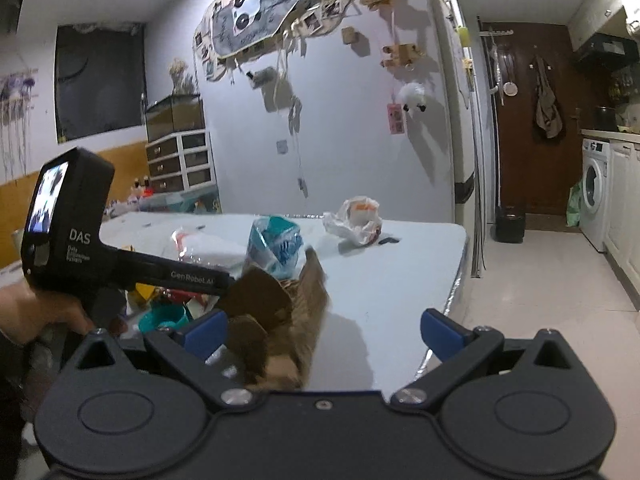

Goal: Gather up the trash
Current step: 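Grasp the red snack packet with the left tool while the right tool grasps cardboard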

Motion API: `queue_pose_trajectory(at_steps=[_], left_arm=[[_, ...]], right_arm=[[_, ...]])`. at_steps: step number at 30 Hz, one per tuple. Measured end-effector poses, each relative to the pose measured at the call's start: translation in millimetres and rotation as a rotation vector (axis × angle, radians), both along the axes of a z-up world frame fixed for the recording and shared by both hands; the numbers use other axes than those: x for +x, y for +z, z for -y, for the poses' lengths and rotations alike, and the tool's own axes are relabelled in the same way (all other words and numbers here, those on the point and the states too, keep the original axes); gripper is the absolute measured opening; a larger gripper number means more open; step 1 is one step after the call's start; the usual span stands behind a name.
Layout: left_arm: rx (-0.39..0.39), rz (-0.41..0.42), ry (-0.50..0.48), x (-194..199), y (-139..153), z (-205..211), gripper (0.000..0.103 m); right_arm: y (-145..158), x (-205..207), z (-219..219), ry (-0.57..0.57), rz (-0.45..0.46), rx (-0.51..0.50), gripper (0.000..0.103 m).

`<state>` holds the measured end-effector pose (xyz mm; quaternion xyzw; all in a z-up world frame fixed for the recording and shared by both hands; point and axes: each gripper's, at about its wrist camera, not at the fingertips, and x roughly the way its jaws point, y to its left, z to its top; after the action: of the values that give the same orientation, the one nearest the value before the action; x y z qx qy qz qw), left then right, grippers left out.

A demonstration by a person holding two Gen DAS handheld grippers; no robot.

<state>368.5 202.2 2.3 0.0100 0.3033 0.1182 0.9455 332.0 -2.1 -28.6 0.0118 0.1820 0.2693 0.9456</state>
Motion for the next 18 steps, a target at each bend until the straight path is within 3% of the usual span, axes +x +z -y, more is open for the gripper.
queue_pose_trajectory(at_steps=[4,7,11,18], left_arm=[[0.005,-0.013,-0.028,-0.1,-0.6,-3.0,0.085],[-0.046,-0.006,-0.034,-2.4,-1.5,-13.7,0.081],[-0.068,-0.009,-0.011,-1.3,-3.3,-19.7,0.069],[-0.046,-0.004,-0.048,-2.0,-5.2,-10.4,0.061]], right_arm=[[-1.8,5.4,-14.9,0.023,-0.01,0.006,0.103],[0.5,5.6,-26.7,0.046,0.003,-0.055,0.103],[4.6,8.8,-32.4,0.034,-0.019,-0.059,0.103],[5.1,18.7,-46.9,-0.001,-0.046,-0.144,0.103]])
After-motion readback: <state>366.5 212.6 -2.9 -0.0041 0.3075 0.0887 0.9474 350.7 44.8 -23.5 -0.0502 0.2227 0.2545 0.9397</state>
